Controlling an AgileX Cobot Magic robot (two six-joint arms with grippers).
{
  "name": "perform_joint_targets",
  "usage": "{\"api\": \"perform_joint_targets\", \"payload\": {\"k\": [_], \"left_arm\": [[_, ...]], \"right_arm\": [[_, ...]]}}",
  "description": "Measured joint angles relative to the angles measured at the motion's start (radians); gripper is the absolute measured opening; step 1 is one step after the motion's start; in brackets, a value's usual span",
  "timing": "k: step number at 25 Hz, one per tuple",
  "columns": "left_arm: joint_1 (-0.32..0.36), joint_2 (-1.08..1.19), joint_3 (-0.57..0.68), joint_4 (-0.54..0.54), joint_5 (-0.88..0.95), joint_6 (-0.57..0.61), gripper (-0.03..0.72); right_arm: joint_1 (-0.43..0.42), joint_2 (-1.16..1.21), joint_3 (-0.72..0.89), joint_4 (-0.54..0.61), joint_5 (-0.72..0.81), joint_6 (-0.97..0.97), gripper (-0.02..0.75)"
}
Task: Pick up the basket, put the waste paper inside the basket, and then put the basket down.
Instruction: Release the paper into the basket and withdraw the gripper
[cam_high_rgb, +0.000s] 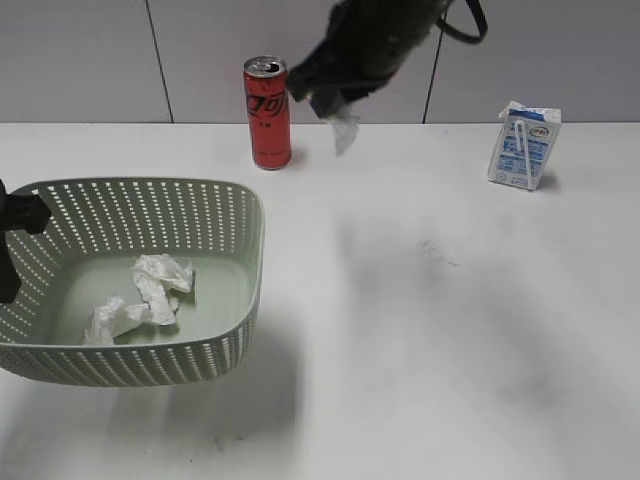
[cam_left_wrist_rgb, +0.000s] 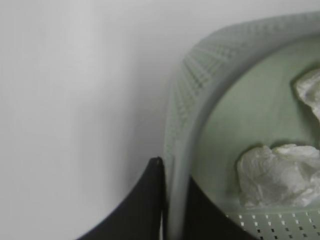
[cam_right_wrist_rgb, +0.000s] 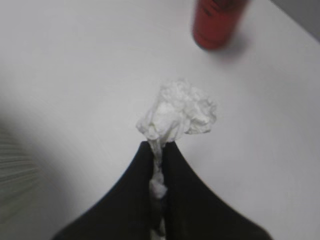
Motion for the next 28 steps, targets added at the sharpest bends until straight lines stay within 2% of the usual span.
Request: {"api": "perform_joint_targets", "payload": {"k": [4, 8, 12, 14, 16, 19, 20, 22, 24, 28], "left_arm": [[0.0, 0.0, 0.0, 0.0, -0.004, 0.0, 0.006], [0.0, 0.0, 0.0, 0.0, -0.004, 0.0, 0.006], [0.0, 0.0, 0.0, 0.0, -0.004, 0.0, 0.006], [0.0, 0.0, 0.0, 0.0, -0.003, 0.0, 0.006], [0.0, 0.0, 0.0, 0.0, -0.003, 0.0, 0.006], [0.0, 0.0, 0.0, 0.0, -0.003, 0.0, 0.006], [0.0, 0.0, 0.0, 0.0, -0.003, 0.0, 0.006], [0.0, 0.0, 0.0, 0.0, -0.003, 0.0, 0.006], [0.0, 0.0, 0.0, 0.0, -0.003, 0.0, 0.006], [0.0, 0.0, 0.0, -0.001, -0.003, 0.0, 0.006]], "right_arm": [[0.126, -0.103, -0.004, 0.087, -0.012, -0.161, 0.004], [0.247, -0.103, -0.005, 0.147, -0.03, -0.187, 0.004], [0.326, -0.065, -0.005, 0.153, -0.033, -0.198, 0.022], [0.347, -0.033, -0.005, 0.155, -0.029, -0.208, 0.099], [0.354, -0.005, -0.005, 0.157, -0.005, -0.213, 0.246], [0.354, 0.009, -0.005, 0.148, 0.007, -0.192, 0.509], [0.354, 0.009, -0.005, 0.13, 0.007, -0.182, 0.558], [0.351, 0.009, -0.015, 0.062, 0.018, -0.13, 0.616], [0.338, 0.009, -0.039, -0.034, 0.051, -0.058, 0.631], [0.233, 0.009, -0.115, -0.133, 0.141, 0.017, 0.633]]}}
